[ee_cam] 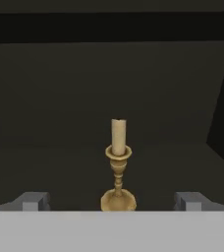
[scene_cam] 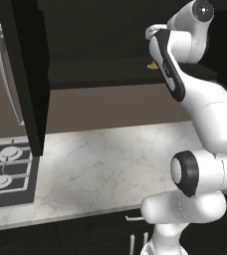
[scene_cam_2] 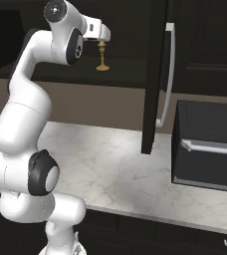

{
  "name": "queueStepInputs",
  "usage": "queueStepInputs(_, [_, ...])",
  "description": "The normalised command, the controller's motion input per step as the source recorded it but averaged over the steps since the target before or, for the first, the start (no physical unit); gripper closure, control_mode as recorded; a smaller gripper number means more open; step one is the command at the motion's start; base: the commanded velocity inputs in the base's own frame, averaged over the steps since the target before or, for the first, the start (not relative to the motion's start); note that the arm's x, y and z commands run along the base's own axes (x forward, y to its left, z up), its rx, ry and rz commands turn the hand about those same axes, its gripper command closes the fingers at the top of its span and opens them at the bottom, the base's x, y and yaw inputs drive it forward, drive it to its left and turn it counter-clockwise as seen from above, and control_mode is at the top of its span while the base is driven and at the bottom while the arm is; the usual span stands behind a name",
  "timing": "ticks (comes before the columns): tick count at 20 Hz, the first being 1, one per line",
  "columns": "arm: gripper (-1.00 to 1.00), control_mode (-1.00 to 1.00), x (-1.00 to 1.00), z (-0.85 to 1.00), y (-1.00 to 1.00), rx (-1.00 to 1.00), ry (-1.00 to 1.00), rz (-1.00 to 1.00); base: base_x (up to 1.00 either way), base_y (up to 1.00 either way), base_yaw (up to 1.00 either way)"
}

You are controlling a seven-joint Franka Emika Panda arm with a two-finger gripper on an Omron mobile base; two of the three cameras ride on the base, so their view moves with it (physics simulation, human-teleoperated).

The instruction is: Get the candle and the beer from the cabinet and move them to the dining counter.

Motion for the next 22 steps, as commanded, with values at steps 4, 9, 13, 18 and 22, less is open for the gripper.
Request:
queueStepInputs(4, [-1.0, -1.0, 0.24, 0.0, 0.0, 0.0, 0.0, 0.0, 0.0, 0.0, 0.0])
queueStepInputs(9, [-1.0, -1.0, 0.23, 0.0, 0.0, 0.0, 0.0, 0.0, 0.0, 0.0, 0.0])
queueStepInputs(13, [-1.0, -1.0, 0.27, 0.0, 0.0, 0.0, -0.01, 0.0, 0.0, 0.0, 0.0])
queueStepInputs(18, [-1.0, -1.0, 0.09, -0.08, 0.0, 0.0, -0.15, 0.0, 0.0, 0.0, 0.0])
queueStepInputs(22, [-1.0, -1.0, 0.03, -0.13, -0.04, 0.0, -0.19, 0.0, 0.0, 0.0, 0.0])
